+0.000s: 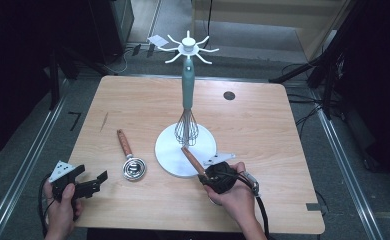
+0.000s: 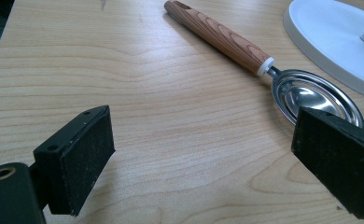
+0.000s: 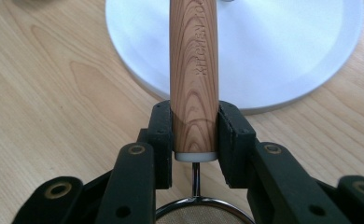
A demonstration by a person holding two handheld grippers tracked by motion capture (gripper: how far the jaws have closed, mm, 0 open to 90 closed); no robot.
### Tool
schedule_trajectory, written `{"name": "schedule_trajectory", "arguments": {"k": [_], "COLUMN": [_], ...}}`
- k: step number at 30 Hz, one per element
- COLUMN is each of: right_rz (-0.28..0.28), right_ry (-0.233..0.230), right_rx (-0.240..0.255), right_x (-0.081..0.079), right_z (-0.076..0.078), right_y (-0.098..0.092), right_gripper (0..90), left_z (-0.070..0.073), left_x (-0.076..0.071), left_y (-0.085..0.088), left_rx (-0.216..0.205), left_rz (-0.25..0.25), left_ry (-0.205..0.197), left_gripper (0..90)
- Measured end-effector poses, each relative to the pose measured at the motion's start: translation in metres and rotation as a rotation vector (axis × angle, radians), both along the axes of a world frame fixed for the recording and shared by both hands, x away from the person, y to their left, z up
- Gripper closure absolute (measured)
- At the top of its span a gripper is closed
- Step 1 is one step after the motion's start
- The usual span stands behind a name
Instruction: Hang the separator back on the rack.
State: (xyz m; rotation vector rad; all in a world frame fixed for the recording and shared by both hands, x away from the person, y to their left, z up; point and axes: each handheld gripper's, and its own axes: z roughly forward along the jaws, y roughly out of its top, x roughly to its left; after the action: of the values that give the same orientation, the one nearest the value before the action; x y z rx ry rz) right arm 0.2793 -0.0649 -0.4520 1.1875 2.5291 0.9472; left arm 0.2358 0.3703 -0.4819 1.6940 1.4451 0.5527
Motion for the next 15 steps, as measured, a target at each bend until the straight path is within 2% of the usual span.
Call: {"name": "schedule_trajectory", "arguments": {"k": [4, 15], "right_rz": [-0.057, -0.119], "right_ry": [-0.029, -0.065], "right_rx": [0.037, 0.080], "right_x": [0.002, 0.006], "right_z": [0.003, 0.006], "right_y": [-0.010, -0.028], "right_gripper": [70.9, 70.9], "left_z": [0.000, 0.000], "left_x": [0.000, 0.000], "left_y": [-0.001, -0.003], "left_rx": [0.009, 0.024], "left_rz": [0.003, 0.007], "left_ry": [-0.002, -0.006], "left_gripper": [5.9, 6.0]}}
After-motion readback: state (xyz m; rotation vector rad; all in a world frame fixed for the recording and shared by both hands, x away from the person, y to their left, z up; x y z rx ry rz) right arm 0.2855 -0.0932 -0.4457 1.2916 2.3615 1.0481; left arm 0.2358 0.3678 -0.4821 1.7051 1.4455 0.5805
